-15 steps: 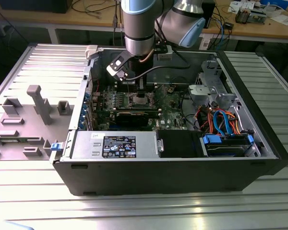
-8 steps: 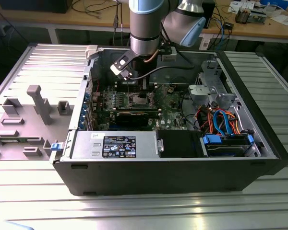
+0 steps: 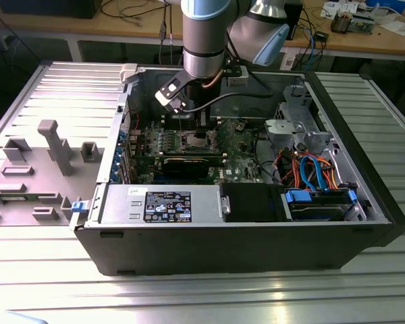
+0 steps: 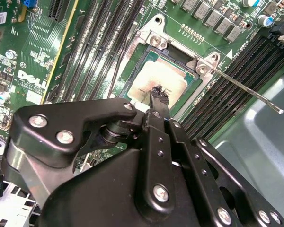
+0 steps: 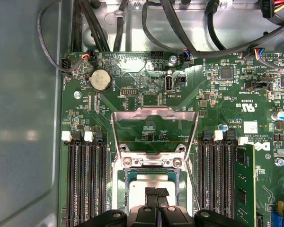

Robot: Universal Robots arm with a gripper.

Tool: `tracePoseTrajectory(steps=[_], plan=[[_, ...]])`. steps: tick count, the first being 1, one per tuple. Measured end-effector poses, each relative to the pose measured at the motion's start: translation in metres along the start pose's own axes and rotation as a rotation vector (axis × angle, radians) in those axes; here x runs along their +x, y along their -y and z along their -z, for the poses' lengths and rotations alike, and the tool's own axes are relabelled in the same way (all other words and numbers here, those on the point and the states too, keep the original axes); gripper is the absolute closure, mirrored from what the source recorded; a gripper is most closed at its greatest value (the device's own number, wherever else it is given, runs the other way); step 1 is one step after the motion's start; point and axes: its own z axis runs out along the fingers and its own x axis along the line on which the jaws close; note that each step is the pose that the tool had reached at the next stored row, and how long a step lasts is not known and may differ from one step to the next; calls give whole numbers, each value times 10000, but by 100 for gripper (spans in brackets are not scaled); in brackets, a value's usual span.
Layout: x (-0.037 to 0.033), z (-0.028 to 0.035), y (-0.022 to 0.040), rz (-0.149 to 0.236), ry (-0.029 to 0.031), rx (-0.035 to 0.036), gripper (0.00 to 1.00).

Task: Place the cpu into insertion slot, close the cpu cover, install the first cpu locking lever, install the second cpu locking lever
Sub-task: 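Close the cpu cover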

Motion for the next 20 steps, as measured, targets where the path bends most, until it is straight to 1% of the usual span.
tracePoseTrajectory(steps=[7, 12, 17, 20], plan=[[0, 62, -2, 0, -1, 0, 89], [0, 84, -3, 0, 0, 0, 89], [0, 92, -3, 0, 2, 1, 89], [0, 111, -4, 0, 1, 0, 89]])
